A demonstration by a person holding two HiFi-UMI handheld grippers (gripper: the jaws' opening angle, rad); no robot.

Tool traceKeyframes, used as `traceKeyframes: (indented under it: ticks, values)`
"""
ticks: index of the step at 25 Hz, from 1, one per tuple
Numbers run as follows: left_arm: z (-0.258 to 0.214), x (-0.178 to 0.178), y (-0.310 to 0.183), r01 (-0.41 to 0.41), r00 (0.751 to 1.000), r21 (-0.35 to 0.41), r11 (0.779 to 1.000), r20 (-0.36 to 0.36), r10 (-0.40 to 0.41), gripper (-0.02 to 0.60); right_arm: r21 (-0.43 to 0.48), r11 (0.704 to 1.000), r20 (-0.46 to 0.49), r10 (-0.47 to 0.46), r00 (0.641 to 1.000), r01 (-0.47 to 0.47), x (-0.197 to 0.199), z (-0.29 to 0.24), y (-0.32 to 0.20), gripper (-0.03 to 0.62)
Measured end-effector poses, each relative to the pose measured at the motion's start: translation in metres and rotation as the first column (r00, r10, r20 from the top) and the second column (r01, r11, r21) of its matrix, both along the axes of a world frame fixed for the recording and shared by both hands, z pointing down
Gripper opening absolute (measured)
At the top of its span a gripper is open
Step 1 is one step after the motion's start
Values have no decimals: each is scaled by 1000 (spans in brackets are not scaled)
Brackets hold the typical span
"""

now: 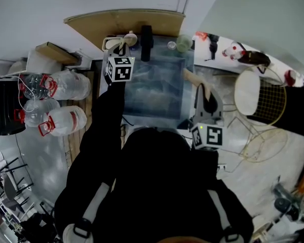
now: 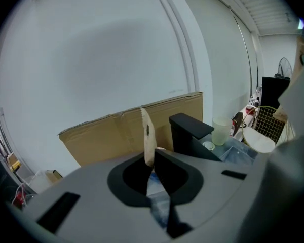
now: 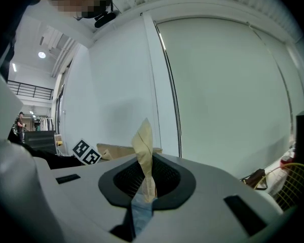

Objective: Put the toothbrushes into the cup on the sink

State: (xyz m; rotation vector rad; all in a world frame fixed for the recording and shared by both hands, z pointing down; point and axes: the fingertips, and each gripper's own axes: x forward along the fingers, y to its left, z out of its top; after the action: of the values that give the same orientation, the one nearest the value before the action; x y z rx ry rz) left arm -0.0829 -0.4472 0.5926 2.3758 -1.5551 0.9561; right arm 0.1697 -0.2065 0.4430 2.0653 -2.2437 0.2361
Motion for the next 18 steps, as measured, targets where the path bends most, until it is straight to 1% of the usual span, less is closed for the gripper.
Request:
traceKeyframes:
  ticks: [4, 7, 11, 18]
  values:
    - [0, 0, -1, 13, 1000, 0, 1000, -27, -13, 11, 3, 1000, -6, 2, 1000, -2, 2, 0, 3, 29]
    - [-6, 0, 2, 17, 998, 4, 1000, -58, -17, 57, 5, 1000, -2, 9, 1000, -9, 5, -2, 4, 29]
    - [-12, 1, 11, 5, 998, 9, 1000, -61, -5, 57, 3, 1000, 15, 19, 1000, -19, 5, -1, 8, 29]
    - [-33, -3, 31, 0, 997, 53, 999, -79, 4, 57, 24, 1000, 18, 5, 1000, -6, -4, -7, 16, 28]
